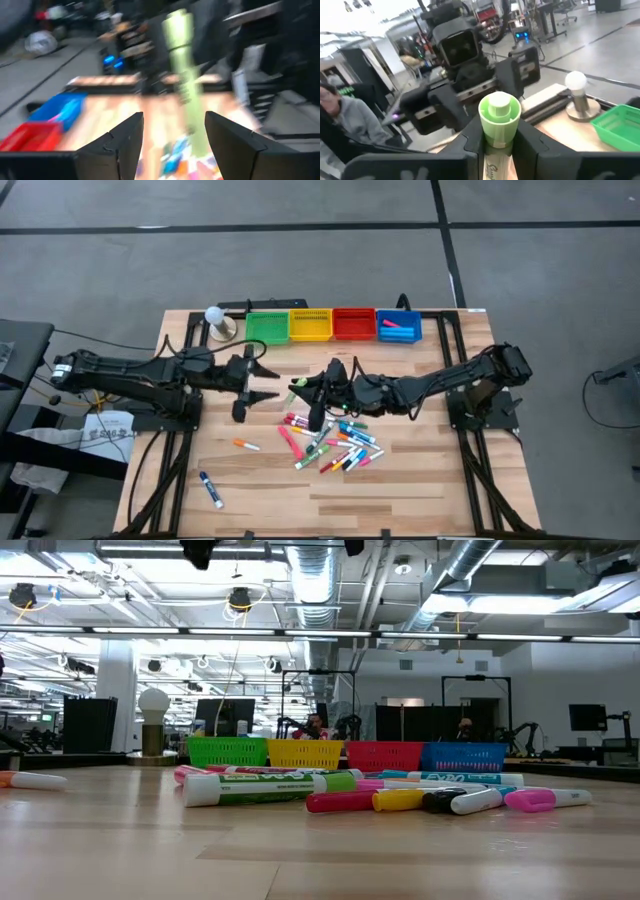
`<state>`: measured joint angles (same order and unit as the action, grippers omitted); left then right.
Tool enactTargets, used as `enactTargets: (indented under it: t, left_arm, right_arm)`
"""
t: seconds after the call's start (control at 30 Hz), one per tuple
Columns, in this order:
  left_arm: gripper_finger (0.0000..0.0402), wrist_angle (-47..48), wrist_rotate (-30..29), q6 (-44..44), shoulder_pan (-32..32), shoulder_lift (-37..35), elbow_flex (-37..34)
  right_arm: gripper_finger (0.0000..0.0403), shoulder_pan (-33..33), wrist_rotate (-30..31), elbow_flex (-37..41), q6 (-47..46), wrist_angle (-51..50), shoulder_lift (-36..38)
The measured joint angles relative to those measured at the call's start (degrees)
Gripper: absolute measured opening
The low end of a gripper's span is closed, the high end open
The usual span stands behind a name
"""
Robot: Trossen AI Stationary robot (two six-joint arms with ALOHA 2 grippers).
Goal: Pick & Place Markers
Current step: Put the light green highlighter pen into the blue basket
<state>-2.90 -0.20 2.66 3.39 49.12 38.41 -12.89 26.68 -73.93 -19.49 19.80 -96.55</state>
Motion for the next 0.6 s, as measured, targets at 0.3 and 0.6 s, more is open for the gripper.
enactTargets:
  t: [0.3,0.6]
  left_arm:
    - [0.021,5.28,-4.81,1.61,-8.14,0.1,0.0]
    - [0.0208,5.44,-4.77,1.39,-16.84,0.09,0.0]
  right_arm:
    - [0.0053,5.56,-3.43,0.0,-0.02,-8.32,0.0]
    - [0.0057,17.19,-7.5,0.0,2.6,-25.12,1.54]
